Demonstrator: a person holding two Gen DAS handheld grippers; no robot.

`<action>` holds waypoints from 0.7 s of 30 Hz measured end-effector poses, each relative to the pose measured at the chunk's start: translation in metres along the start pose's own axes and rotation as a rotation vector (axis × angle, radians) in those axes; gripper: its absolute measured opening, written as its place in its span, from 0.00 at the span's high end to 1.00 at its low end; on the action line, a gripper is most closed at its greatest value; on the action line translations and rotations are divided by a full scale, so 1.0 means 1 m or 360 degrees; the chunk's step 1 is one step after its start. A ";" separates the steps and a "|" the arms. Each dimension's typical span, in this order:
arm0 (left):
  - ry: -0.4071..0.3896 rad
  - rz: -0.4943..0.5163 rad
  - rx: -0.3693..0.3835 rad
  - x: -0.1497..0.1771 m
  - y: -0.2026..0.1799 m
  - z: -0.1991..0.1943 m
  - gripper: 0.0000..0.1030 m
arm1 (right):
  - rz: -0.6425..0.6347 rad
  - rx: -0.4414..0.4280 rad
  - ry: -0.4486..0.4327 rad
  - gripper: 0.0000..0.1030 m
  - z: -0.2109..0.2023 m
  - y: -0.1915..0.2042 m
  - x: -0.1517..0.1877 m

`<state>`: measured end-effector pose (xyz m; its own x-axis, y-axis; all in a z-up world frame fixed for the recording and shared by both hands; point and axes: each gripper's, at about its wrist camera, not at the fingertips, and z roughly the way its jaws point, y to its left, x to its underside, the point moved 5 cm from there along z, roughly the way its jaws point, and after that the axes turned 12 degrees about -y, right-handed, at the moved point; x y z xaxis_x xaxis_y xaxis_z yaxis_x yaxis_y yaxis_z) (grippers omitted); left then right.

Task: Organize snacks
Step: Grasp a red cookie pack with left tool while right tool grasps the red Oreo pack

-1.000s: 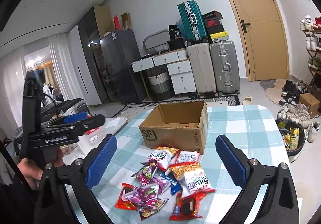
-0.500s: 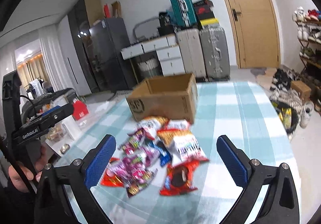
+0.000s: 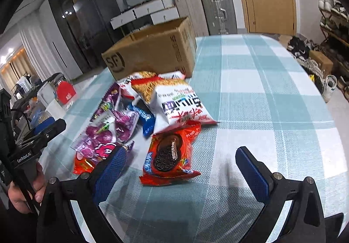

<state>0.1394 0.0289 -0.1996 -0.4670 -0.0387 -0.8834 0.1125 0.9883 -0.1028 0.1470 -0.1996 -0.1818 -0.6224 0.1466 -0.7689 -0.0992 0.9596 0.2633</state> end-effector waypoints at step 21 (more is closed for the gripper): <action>0.0135 -0.0079 -0.0014 0.011 0.013 0.025 0.00 | -0.0277 0.0097 0.0150 0.48 0.027 0.020 0.010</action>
<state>0.1573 0.0380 -0.2224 -0.5447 -0.0752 -0.8352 0.0799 0.9868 -0.1410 0.1599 -0.1722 -0.1995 -0.6703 -0.0432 -0.7408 -0.1664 0.9816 0.0933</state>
